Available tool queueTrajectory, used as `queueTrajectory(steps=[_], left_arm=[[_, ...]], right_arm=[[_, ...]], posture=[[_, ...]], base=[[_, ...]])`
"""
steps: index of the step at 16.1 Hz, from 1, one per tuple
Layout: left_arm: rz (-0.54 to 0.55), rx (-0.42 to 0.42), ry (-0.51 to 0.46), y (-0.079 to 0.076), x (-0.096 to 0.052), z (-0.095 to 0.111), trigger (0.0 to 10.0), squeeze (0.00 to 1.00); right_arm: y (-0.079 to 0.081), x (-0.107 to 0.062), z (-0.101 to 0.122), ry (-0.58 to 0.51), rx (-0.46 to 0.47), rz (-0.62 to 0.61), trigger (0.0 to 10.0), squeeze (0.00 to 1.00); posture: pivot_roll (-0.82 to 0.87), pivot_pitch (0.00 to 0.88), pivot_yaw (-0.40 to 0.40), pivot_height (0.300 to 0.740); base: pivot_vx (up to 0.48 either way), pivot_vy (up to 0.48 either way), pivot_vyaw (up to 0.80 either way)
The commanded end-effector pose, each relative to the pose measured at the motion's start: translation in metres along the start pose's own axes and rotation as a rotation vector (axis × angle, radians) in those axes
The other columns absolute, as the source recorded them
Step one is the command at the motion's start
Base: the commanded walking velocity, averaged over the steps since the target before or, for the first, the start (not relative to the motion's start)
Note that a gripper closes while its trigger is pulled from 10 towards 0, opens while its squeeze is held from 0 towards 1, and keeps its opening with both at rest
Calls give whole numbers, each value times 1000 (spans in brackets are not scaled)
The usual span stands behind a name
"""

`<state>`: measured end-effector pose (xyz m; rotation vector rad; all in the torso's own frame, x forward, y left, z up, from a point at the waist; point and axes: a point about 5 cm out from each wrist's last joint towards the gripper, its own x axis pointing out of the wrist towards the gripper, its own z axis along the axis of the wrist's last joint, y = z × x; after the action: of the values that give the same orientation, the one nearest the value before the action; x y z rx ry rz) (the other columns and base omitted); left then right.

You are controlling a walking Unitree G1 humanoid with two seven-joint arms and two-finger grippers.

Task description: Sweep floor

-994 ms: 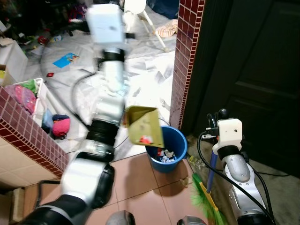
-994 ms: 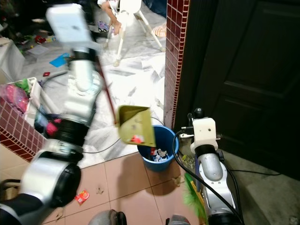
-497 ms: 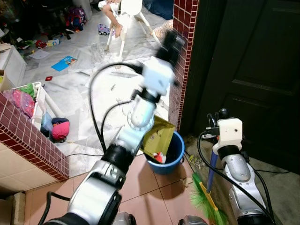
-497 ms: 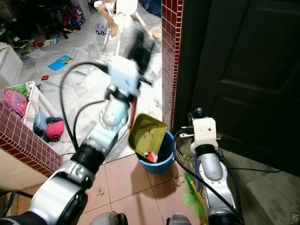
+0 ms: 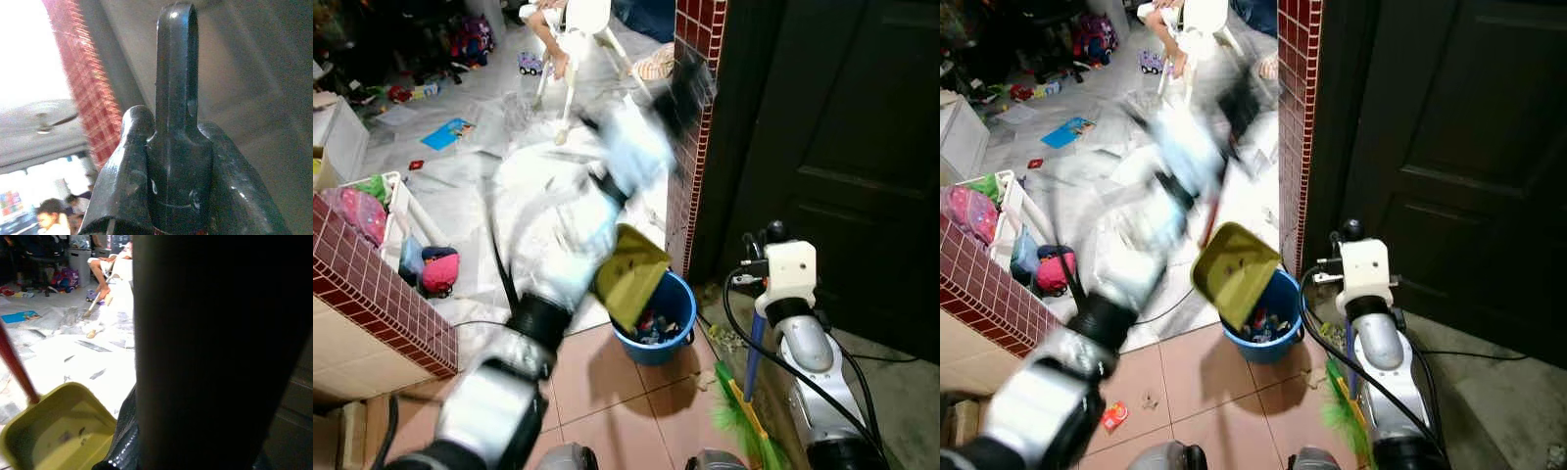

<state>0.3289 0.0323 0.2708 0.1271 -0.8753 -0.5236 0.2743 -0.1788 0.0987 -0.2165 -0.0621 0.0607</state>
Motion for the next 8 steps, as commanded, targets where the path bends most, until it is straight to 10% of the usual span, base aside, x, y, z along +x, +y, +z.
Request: queueTrajectory(steps=[1,8], left_arm=[[69,24,-142,22,21,33,10000,0],[370,116,-193,110,31,72,10000,0]], right_arm=[[9,5,3,-6,29,46,10000,0],[50,0,-10,68,35,349,10000,0]], posture=[[-142,0,100,740],[-103,0,78,740]], base=[[0,0,0],[0,0,0]])
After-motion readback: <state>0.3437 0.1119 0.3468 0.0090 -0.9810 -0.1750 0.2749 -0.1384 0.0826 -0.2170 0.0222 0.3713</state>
